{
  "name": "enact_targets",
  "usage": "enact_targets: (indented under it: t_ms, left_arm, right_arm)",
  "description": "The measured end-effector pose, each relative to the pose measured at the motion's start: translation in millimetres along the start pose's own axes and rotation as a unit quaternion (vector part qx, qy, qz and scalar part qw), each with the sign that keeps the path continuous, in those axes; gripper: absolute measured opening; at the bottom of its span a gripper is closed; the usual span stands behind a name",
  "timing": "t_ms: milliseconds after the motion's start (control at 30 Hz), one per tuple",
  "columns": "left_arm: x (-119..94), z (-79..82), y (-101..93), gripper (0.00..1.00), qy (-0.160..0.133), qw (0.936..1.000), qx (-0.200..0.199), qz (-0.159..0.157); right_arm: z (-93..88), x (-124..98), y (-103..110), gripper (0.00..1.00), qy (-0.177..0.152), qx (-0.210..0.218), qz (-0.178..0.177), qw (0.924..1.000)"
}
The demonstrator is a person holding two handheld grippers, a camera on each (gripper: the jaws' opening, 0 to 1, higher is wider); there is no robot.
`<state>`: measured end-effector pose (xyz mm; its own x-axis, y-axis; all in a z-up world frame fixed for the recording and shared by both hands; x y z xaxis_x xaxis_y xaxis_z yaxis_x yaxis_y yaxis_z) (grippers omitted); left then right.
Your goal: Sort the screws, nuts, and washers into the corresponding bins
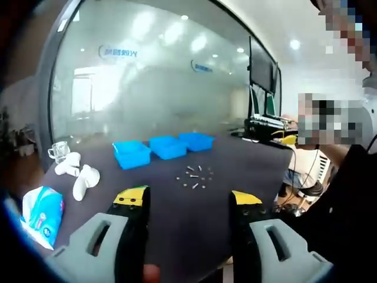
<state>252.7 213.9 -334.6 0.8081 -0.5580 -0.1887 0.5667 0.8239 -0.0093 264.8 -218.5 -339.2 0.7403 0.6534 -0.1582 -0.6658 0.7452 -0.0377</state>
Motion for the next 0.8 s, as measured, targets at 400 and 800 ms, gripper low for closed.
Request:
enact_targets:
  t_ms: [400, 800]
  left_arm:
    - [-3, -3.2, -1.8, 0.53, 0.005, 1.0, 0.007, -0.002]
    - [-5, -5.3, 0.3, 0.53, 0.003, 1.0, 0.004, 0.0]
  right_arm:
    - [5.7, 36, 13, 0.47, 0.063, -0.041, 0.101, 0.9921]
    - [23.9, 111, 45, 0.46, 0.128, -0.115, 0.21, 0.9625]
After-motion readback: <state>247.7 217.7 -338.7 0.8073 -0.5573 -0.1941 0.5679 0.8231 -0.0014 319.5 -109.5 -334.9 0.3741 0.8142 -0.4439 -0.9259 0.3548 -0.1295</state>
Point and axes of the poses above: the point that each gripper's makers call its tool centre point, and the gripper's own axes: x roughly forward along the fingers, y roughly to its left, z roughly out of its top, the point moved 4 cm from there along -x, roughly backward along the fingers, and after that the axes turned 3 degrees about z, right-handed, at the moved point
